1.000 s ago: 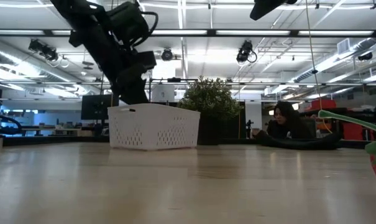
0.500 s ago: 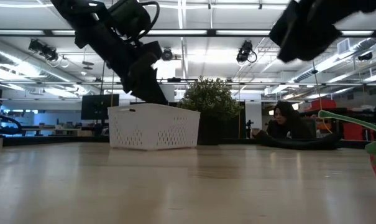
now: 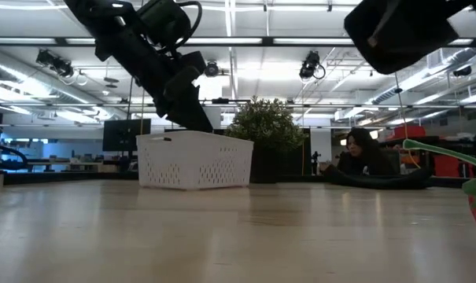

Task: Pick and placing Produce into tupperware
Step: Put the red strawberry into the white basket

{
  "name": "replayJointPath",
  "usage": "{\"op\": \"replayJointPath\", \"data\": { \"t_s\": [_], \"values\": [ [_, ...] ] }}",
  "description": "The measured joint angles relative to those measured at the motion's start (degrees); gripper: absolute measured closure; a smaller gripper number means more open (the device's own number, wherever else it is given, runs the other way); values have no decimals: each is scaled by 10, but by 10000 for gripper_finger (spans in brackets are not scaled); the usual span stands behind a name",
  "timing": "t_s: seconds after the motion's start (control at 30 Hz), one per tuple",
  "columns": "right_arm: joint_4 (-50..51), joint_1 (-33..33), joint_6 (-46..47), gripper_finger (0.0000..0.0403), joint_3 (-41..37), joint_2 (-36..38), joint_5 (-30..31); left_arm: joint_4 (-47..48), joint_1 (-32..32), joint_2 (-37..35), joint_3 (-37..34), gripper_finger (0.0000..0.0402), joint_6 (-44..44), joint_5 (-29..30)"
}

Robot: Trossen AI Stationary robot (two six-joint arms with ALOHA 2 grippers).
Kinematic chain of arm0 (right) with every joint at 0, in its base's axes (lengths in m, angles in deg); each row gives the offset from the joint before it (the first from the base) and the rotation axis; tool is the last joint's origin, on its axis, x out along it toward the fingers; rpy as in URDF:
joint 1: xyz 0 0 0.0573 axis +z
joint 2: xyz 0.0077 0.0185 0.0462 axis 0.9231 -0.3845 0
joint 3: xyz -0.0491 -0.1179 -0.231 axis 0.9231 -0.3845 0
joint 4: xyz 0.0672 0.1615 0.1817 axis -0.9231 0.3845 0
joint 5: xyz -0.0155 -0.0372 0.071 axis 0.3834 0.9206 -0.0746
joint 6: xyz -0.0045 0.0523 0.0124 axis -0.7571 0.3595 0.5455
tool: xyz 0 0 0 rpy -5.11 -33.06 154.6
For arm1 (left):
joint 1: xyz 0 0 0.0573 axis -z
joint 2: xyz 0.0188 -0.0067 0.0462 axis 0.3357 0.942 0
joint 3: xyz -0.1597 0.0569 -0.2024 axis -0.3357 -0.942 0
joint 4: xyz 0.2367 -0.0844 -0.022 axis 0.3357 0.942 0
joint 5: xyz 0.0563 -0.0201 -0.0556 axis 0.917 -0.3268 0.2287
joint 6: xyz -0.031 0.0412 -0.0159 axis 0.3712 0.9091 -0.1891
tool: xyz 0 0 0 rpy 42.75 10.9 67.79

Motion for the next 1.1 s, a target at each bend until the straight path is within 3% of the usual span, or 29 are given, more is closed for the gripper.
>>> {"op": "replayJointPath", "data": {
  "t_s": [0.23, 0.47, 0.77, 1.1],
  "values": [
    [14, -9, 28, 204, 52, -86, -31, -3, 0, 0, 0, 206, -2, 0],
    [140, -9, 46, 204, 123, -121, -13, -9, 0, 0, 0, 205, -6, 0],
    [148, -7, 163, 206, 119, -123, -27, -12, 10, 0, 0, 211, -7, 0],
    [160, -5, 179, 254, 119, -143, -48, -14, 26, 0, 0, 215, -6, 0]
  ]
}}
